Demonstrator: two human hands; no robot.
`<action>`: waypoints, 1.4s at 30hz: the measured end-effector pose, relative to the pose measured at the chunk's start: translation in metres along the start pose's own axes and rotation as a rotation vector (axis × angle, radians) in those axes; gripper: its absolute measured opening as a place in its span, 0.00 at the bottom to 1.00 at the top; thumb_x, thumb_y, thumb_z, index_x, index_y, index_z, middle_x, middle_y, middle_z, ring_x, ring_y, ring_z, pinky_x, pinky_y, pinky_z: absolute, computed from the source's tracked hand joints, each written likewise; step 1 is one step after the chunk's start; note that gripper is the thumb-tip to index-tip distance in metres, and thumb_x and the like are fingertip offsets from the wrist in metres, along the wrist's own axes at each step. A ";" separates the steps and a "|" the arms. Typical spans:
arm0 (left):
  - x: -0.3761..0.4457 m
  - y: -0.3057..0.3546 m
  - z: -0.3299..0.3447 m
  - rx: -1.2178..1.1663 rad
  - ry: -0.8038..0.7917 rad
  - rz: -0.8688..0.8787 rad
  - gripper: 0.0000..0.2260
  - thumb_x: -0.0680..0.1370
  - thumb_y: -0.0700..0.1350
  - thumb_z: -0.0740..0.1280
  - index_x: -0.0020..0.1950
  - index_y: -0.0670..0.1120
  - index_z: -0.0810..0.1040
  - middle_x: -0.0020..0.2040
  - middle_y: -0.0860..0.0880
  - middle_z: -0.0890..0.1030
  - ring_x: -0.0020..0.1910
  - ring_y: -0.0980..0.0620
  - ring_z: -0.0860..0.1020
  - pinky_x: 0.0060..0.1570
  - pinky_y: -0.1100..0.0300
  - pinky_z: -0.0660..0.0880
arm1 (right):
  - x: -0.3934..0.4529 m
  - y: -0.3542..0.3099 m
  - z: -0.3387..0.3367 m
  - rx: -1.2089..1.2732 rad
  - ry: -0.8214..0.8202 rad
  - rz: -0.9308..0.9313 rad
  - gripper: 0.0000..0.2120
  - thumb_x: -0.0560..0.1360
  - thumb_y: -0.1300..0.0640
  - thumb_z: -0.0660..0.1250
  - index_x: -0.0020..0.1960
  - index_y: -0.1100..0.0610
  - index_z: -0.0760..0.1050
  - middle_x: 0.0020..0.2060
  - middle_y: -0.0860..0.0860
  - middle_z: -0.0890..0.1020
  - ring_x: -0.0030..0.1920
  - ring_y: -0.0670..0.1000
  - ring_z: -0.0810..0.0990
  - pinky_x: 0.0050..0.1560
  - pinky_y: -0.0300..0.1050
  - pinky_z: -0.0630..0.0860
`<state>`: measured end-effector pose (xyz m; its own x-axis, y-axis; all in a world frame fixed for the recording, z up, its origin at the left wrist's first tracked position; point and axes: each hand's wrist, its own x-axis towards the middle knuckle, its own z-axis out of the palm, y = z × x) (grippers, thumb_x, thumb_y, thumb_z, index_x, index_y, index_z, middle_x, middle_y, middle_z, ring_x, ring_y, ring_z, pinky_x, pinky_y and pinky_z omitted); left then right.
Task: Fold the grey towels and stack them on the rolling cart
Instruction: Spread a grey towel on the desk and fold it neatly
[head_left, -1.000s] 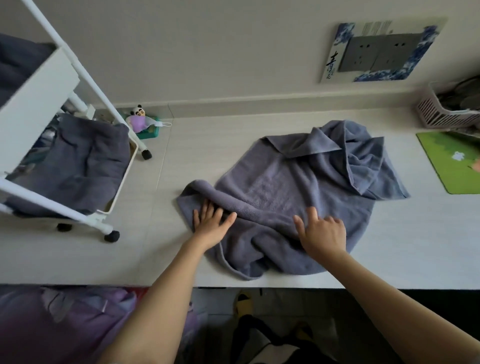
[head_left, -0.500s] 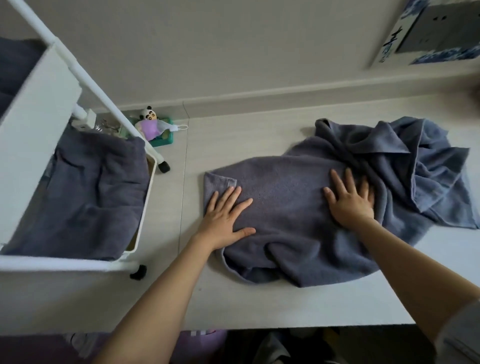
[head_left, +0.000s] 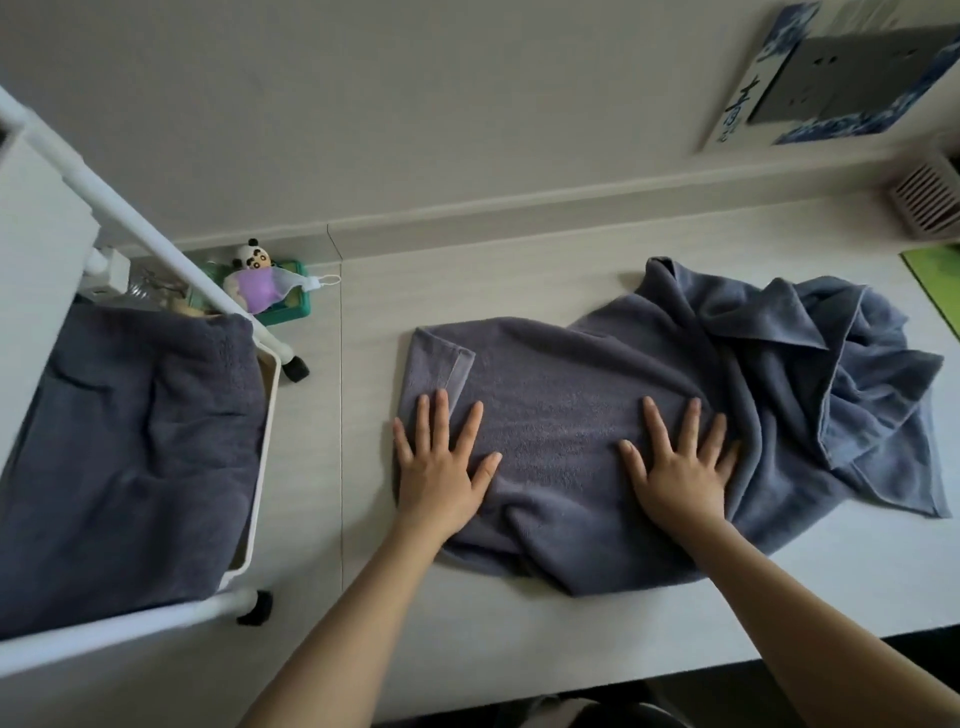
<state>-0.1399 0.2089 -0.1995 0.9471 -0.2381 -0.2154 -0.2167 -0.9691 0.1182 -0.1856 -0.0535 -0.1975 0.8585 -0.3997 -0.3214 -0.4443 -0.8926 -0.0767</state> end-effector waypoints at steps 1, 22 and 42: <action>0.008 -0.008 0.001 0.011 0.005 0.031 0.29 0.77 0.63 0.48 0.75 0.53 0.59 0.75 0.40 0.60 0.74 0.38 0.58 0.70 0.36 0.49 | -0.002 -0.001 0.001 0.009 -0.005 0.043 0.32 0.73 0.30 0.41 0.74 0.38 0.40 0.76 0.57 0.41 0.74 0.64 0.39 0.72 0.65 0.39; -0.018 -0.001 -0.036 -0.261 0.092 -0.249 0.22 0.80 0.53 0.56 0.73 0.49 0.65 0.75 0.41 0.55 0.73 0.40 0.56 0.69 0.45 0.55 | -0.032 -0.016 -0.013 0.061 0.101 -0.384 0.28 0.76 0.38 0.43 0.71 0.47 0.64 0.73 0.55 0.63 0.72 0.59 0.59 0.71 0.54 0.48; -0.099 0.003 -0.015 -1.484 0.379 -0.798 0.15 0.77 0.37 0.65 0.60 0.53 0.75 0.58 0.48 0.77 0.56 0.47 0.77 0.54 0.50 0.77 | -0.061 0.012 -0.002 0.099 -0.180 -0.416 0.26 0.78 0.38 0.38 0.75 0.42 0.44 0.76 0.43 0.45 0.75 0.47 0.39 0.74 0.50 0.34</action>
<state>-0.2305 0.2306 -0.1635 0.7494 0.4716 -0.4648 0.4768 0.1029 0.8730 -0.2428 -0.0404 -0.1770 0.9149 0.0388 -0.4018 -0.1010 -0.9417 -0.3208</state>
